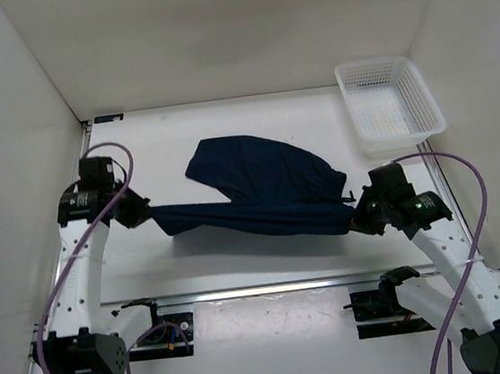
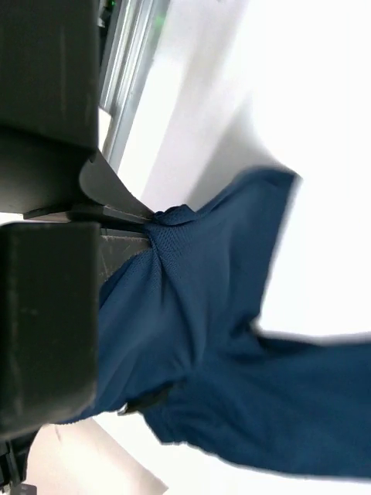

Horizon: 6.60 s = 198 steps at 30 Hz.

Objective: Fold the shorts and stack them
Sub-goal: Fold the shorts

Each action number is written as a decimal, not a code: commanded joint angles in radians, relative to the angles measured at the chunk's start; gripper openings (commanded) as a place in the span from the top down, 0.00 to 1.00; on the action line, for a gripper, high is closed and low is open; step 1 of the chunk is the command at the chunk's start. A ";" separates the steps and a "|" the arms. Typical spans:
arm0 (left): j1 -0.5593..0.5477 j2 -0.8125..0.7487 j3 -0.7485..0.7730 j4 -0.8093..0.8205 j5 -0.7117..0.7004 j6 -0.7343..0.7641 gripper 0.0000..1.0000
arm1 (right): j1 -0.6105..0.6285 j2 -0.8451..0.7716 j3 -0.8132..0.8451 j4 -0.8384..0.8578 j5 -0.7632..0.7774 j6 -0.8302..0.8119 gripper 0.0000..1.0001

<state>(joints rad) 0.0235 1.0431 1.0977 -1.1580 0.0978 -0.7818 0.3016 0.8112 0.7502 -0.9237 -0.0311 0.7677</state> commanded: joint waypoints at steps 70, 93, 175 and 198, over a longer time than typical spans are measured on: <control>-0.162 1.290 0.984 0.231 0.302 0.352 0.90 | -0.180 0.919 0.357 0.574 0.019 0.001 1.00; 0.072 0.433 -0.051 0.271 0.065 0.271 0.86 | -0.001 0.404 -0.075 0.353 -0.046 -0.016 0.87; -0.019 0.612 0.544 0.083 -0.061 0.306 0.00 | -0.047 0.793 0.423 0.296 -0.052 -0.435 0.11; -0.030 0.564 0.415 0.095 -0.047 0.325 0.02 | 0.037 1.090 0.502 0.289 0.143 -0.344 0.99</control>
<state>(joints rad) -0.0086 1.6436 1.5230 -1.0695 0.0383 -0.4747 0.3393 1.9099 1.2858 -0.5934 -0.0090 0.4099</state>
